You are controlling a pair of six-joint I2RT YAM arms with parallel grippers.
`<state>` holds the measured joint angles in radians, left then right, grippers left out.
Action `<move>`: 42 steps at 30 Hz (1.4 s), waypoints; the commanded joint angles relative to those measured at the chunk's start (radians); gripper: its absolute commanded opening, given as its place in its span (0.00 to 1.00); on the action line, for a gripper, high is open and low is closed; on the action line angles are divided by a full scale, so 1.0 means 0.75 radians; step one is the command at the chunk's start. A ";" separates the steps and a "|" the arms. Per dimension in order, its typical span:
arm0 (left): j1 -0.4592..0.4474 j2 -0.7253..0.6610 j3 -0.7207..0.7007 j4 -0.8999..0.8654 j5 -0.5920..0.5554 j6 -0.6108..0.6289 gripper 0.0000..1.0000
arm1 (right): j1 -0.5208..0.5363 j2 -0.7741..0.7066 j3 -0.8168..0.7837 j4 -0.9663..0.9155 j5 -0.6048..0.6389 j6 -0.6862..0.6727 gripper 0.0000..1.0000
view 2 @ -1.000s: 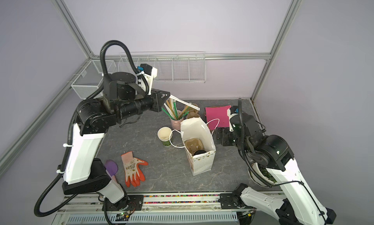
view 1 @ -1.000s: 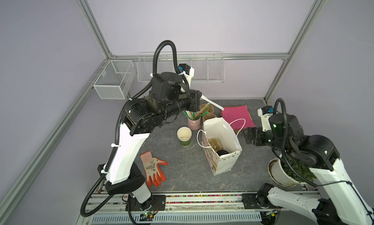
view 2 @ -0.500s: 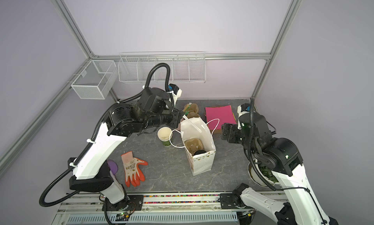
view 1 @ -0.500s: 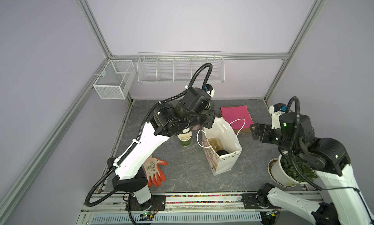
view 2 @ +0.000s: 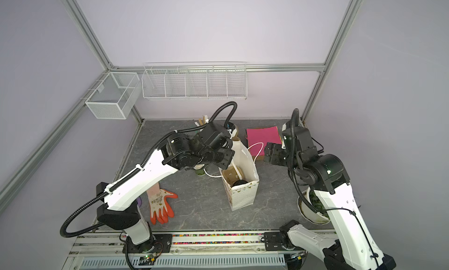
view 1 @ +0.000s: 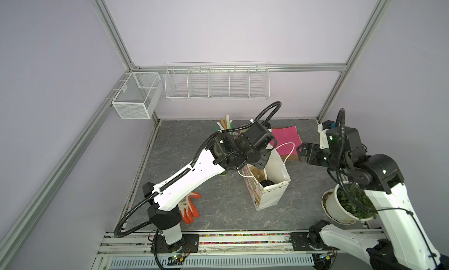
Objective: Pack a coffee takeout order
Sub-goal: Place the straw in the takeout bag.
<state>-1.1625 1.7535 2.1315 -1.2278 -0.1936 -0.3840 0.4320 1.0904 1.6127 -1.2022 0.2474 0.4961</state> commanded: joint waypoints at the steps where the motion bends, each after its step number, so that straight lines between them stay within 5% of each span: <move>1: -0.029 0.023 -0.058 0.013 0.044 -0.031 0.00 | -0.102 0.037 -0.036 0.050 -0.140 -0.022 0.88; 11: -0.067 0.033 -0.141 0.040 -0.017 -0.052 0.00 | -0.353 0.166 -0.106 0.172 -0.432 0.012 0.88; 19: -0.062 0.090 0.182 -0.104 -0.392 0.069 0.00 | -0.358 0.174 -0.131 0.204 -0.439 -0.002 0.88; 24: -0.033 0.192 0.343 -0.170 -0.449 0.127 0.00 | -0.359 0.186 -0.139 0.192 -0.400 -0.013 0.88; 30: 0.008 0.236 0.202 -0.132 -0.603 0.136 0.00 | -0.368 0.240 -0.152 0.229 -0.386 -0.013 0.88; 42: 0.039 0.257 0.087 -0.048 -0.516 0.113 0.02 | -0.373 0.499 -0.185 0.373 -0.349 0.037 0.88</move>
<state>-1.1332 1.9564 2.1769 -1.2552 -0.5823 -0.2977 0.1566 1.4128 1.4990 -0.9691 -0.0341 0.5053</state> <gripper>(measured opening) 0.047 0.880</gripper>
